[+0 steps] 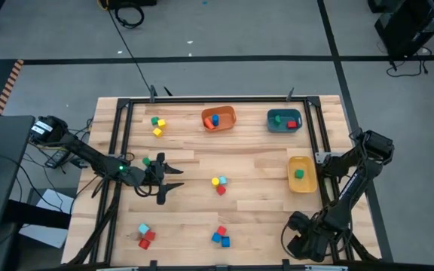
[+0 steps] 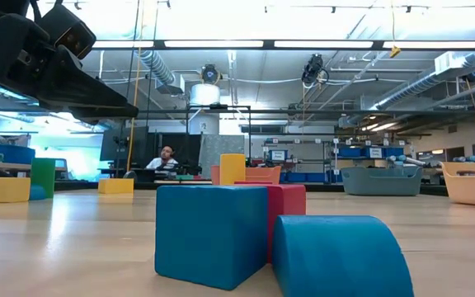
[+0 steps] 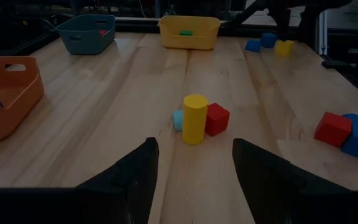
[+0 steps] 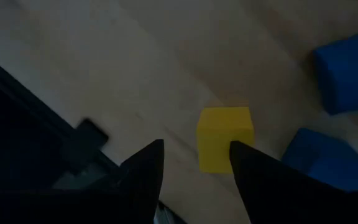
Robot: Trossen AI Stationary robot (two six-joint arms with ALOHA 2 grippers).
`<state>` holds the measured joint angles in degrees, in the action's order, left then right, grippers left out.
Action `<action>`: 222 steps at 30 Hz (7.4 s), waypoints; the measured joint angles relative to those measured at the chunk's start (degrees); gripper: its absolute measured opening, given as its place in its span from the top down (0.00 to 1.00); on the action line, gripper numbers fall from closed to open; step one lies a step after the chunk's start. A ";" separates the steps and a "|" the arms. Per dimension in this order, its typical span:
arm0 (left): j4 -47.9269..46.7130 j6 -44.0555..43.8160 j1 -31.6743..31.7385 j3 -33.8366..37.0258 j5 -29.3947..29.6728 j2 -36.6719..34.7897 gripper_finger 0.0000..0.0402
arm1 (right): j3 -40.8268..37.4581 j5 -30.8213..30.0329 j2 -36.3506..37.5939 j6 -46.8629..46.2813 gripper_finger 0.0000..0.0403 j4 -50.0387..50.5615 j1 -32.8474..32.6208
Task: Sort blocks by size
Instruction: Put the yellow cube block into the yellow bin, then put the brown cylinder block into the orange bin
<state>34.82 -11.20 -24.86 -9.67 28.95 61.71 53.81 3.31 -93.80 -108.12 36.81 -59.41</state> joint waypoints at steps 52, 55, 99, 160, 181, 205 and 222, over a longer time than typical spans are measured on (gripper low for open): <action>-0.01 -0.07 0.00 0.00 -0.04 0.00 0.47 | -1.12 -4.96 4.68 4.23 0.29 3.62 1.20; -0.03 -0.05 0.00 0.00 -0.04 0.00 0.47 | -2.35 -4.83 4.68 3.55 0.26 3.23 0.91; -0.03 -1.46 -0.01 0.00 -0.66 0.02 0.47 | -3.36 -2.42 -0.34 7.36 0.64 -6.08 0.34; 0.12 -3.87 0.00 0.00 1.05 0.02 0.47 | -12.95 -10.54 20.83 11.85 0.55 33.86 21.63; 0.03 -2.33 0.00 0.00 4.50 0.02 0.47 | -2.37 -50.04 17.92 18.25 0.78 15.37 19.12; -69.79 -36.24 -6.10 -37.42 13.33 4.95 0.47 | -2.44 -45.61 9.69 35.41 0.92 4.75 20.56; -100.62 -85.72 -20.63 -50.21 -9.54 12.70 0.57 | -2.44 -45.20 10.01 37.25 0.95 4.55 20.32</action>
<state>-65.80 -96.93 -45.50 -59.88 19.41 74.41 51.37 -41.89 -83.79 -70.87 41.36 -39.09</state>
